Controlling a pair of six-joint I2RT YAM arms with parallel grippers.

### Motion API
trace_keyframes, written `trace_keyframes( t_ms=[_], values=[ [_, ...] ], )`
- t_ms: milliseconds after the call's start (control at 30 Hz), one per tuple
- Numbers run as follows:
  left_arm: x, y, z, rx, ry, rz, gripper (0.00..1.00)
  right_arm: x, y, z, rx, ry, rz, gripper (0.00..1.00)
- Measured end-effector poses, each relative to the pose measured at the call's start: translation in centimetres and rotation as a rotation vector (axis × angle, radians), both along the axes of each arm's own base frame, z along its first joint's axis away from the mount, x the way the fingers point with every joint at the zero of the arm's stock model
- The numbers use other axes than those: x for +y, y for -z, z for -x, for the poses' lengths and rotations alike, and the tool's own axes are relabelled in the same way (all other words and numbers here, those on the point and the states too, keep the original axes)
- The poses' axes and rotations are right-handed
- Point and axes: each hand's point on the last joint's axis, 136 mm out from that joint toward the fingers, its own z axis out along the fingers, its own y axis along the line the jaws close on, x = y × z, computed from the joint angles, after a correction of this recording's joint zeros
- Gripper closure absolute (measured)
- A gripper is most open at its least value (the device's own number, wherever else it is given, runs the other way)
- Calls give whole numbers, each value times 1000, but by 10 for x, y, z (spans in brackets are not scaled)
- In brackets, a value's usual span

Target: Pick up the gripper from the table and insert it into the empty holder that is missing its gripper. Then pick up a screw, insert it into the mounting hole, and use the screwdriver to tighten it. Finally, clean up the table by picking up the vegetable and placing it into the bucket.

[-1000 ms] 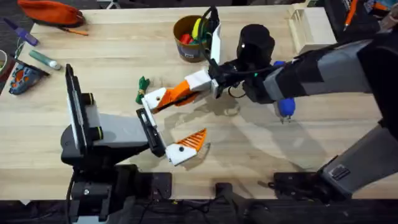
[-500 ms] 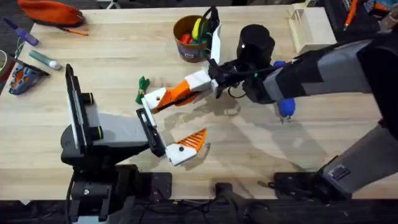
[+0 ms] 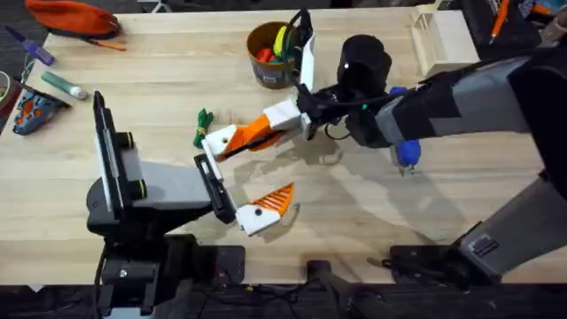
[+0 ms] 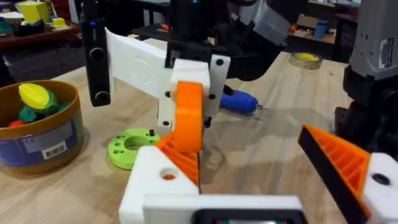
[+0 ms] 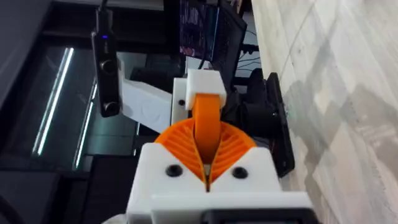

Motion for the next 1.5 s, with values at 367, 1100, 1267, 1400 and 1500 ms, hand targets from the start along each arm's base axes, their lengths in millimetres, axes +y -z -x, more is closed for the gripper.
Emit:
trace_keyframes(
  t_ms=[367, 1100, 1267, 1400, 1500],
  values=[
    [-3, 0, 6, -5, 39, 1, 16, 4, 4, -7, 8, 57, 13, 136],
    [-4, 0, 8, -6, 50, 1, 15, -46, -12, -19, 6, 225, 165, 121],
    [-4, 0, 8, -6, 50, 1, 14, -92, -18, -30, -62, 360, 236, 119],
    [-4, 0, 8, -6, 50, 1, 16, -128, -20, -35, -111, 461, 300, 118],
    [-4, 0, 8, -6, 50, 1, 15, -151, -8, -28, -82, 498, 407, 119]
  ],
)
